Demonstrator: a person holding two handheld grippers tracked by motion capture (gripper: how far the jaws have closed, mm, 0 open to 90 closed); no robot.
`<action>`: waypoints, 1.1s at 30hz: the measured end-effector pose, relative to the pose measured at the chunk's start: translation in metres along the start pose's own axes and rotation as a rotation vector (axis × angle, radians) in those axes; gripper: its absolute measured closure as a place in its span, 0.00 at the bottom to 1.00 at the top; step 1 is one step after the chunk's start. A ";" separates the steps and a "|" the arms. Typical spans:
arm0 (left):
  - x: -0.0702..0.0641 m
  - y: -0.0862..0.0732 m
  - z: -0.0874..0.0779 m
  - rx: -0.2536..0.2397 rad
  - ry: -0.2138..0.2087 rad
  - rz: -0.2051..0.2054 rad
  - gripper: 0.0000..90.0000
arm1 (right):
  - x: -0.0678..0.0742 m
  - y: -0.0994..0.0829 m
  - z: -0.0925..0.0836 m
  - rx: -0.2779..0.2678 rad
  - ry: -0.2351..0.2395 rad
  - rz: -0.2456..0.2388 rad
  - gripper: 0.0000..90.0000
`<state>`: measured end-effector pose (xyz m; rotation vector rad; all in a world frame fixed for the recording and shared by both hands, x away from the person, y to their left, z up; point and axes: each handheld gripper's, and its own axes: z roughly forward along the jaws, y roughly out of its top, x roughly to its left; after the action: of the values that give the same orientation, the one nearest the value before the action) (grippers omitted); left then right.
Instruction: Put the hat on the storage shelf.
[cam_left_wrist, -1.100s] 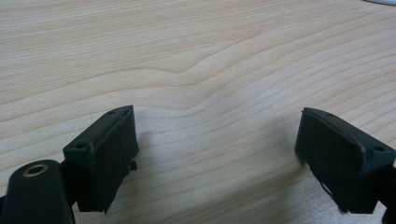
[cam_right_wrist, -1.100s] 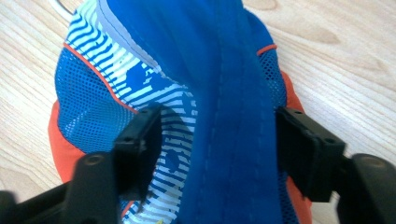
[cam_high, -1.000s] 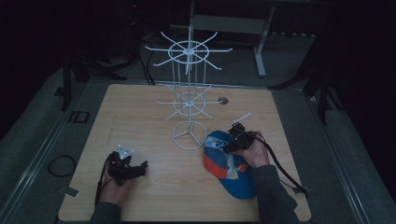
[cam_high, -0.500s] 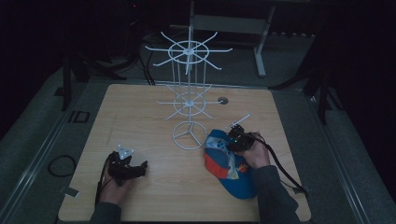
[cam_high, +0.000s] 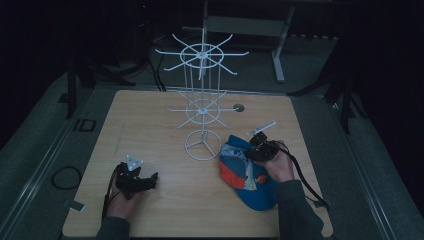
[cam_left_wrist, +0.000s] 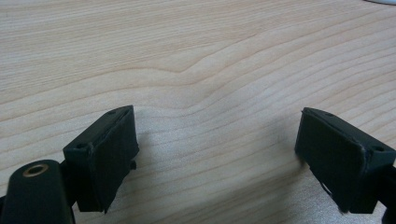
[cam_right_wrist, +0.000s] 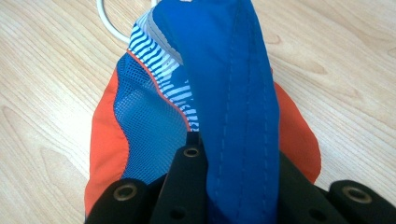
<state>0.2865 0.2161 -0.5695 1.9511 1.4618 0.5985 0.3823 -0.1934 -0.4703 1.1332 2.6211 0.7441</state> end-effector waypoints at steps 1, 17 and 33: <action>0.000 0.000 0.000 -0.002 0.000 0.000 0.15 | 0.000 0.000 -0.001 -0.005 0.001 -0.002 0.98; 0.000 0.000 0.000 -0.002 0.001 0.002 0.15 | 0.003 -0.008 -0.031 -0.121 -0.026 -0.023 0.98; 0.000 0.000 0.000 -0.002 0.001 0.002 0.15 | 0.000 -0.012 -0.052 -0.198 -0.039 -0.014 0.98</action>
<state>0.2864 0.2161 -0.5697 1.9513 1.4585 0.6018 0.3554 -0.2199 -0.4319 1.0615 2.4564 0.9452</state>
